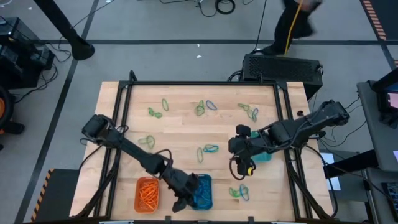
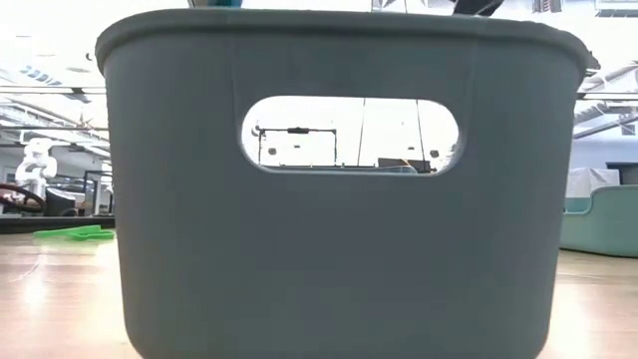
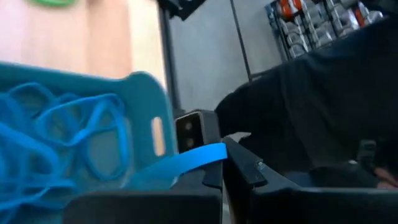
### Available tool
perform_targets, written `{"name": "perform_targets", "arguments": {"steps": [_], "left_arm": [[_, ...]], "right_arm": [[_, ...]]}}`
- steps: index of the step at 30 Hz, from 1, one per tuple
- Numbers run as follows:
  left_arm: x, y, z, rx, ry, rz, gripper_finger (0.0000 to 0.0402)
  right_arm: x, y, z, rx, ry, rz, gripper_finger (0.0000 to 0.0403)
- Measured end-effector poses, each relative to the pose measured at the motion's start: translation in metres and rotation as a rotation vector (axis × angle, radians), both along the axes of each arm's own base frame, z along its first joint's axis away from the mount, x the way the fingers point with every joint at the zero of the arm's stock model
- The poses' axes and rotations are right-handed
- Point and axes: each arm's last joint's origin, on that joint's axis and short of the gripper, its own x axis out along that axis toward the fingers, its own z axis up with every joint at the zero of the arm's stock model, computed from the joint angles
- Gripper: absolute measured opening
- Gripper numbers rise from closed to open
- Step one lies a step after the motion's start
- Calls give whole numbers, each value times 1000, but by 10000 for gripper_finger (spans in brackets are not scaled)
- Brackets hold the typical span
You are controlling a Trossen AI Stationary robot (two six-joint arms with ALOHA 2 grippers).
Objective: Sort rubber bands into baskets
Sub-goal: Put the blue rubber band into the blue bin
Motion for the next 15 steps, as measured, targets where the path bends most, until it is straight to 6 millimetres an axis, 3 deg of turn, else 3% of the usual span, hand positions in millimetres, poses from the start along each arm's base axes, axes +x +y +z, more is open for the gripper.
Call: {"name": "perform_targets", "arguments": {"steps": [4,8,15], "left_arm": [[5,-8,-5,5,-4,-16,0],[11,-3,-12,17,16,2,0],[21,16,-15,56,14,64,0]], "right_arm": [[-6,14,0,83,7,-75,201],[-12,33,-5,151,36,-146,201],[-16,72,-35,150,171,-217,201]]}}
